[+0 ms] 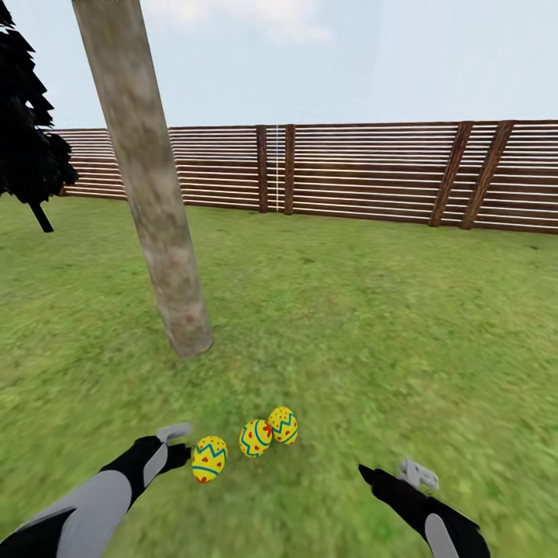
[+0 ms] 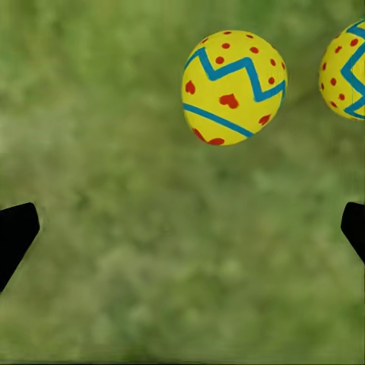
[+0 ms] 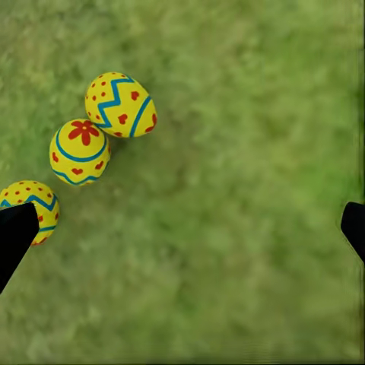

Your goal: Take the three Easter eggs out of the wicker basket on the lawn in the garden, then place them on the lawn next to a single tree (choose any tree) so that all three eggs are next to the same tree and none are left in the basket.

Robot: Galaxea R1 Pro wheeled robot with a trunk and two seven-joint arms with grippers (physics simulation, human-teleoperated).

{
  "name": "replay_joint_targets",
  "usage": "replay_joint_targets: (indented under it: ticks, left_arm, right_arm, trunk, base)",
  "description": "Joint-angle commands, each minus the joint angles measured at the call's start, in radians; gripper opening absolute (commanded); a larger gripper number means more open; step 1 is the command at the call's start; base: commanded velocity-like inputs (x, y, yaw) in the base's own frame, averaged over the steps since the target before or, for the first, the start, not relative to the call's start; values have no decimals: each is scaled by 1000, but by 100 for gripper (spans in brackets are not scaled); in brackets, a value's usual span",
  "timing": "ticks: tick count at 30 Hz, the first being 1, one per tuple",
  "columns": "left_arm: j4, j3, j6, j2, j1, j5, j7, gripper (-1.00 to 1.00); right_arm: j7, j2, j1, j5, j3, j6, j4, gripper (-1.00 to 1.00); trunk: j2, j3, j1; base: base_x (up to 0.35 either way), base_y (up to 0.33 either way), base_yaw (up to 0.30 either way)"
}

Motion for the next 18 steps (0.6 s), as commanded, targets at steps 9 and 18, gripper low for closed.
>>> replay_joint_targets:
  ticks: [9, 18]
  left_arm:
    - [2, 10, -11, 58, 83, -4, 0, 100]
    - [3, 10, -107, 62, 159, -6, 0, 100]
  right_arm:
    - [1, -4, 45, -9, 0, -217, 139, 100]
    - [4, -5, 50, -6, 0, -285, 212, 100]
  trunk:
    - [63, 27, -35]
    - [126, 56, -69]
  base:
    - [0, 0, 0]
    - [-7, 0, 0]
